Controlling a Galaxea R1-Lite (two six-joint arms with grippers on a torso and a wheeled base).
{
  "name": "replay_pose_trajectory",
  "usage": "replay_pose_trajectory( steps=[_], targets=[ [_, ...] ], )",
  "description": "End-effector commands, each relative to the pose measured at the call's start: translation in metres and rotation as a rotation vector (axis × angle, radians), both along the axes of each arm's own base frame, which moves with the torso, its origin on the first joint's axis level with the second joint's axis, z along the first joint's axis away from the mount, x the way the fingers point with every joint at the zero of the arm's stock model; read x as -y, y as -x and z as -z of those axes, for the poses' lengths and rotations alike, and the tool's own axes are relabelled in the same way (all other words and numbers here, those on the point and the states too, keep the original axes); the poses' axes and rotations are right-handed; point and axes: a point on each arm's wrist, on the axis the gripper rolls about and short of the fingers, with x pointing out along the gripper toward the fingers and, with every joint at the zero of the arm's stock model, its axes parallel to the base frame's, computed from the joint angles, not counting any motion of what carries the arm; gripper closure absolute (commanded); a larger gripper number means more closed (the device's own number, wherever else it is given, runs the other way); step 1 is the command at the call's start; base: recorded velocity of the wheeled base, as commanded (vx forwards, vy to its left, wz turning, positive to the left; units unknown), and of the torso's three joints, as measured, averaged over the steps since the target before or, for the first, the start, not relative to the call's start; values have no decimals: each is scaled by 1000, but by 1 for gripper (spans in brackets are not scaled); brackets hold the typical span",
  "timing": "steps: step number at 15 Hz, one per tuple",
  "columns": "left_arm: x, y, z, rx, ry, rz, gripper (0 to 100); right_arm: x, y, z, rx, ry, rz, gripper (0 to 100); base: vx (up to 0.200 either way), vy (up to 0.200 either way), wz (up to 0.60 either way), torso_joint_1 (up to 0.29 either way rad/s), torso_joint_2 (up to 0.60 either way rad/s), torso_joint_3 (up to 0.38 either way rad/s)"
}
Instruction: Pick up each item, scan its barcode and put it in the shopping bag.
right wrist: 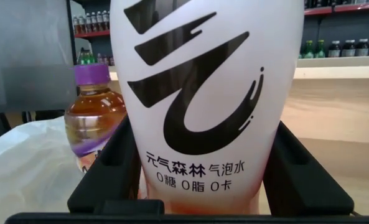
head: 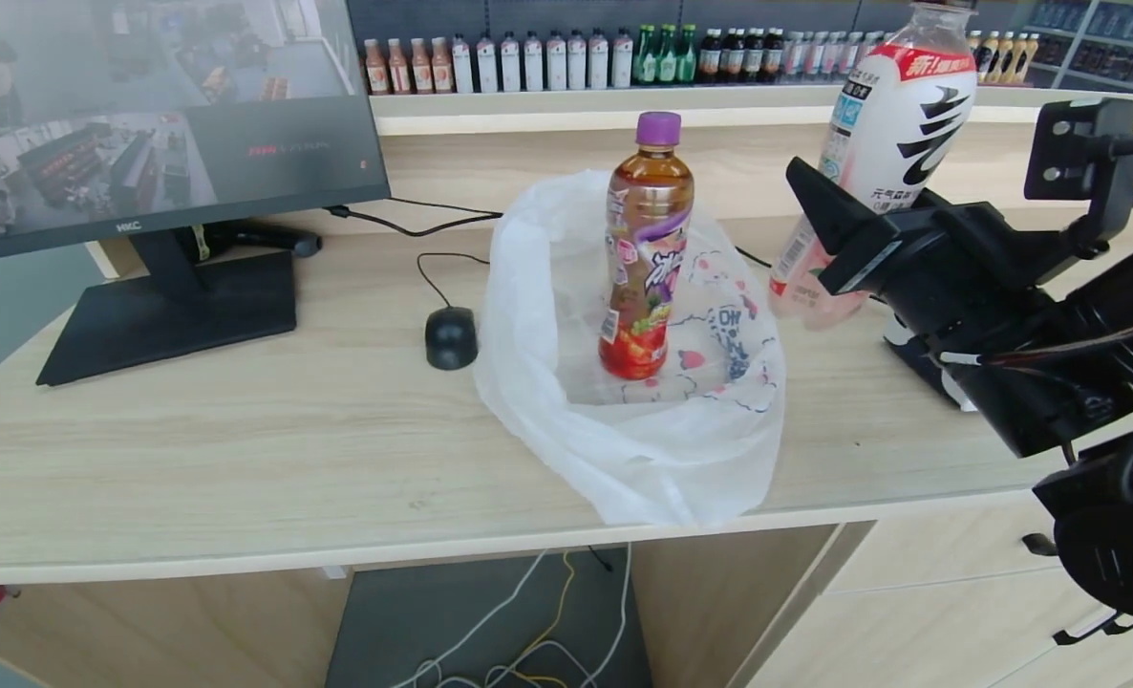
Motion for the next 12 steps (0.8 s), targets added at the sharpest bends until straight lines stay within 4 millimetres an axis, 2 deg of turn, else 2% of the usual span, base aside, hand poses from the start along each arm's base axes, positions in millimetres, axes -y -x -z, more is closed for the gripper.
replay_pose_trajectory(
  steps=[1,8,12],
  targets=[
    [0,0,0,0,0,0,0,0,0,2,-5,3,-1,100,0,0,0,0,0,0],
    [0,0,0,0,0,0,0,-3,2,6,-17,10,-13,100,0,0,0,0,0,0],
    [0,0,0,0,0,0,0,-13,1,15,-38,39,-67,100,0,0,0,0,0,0]
  ],
)
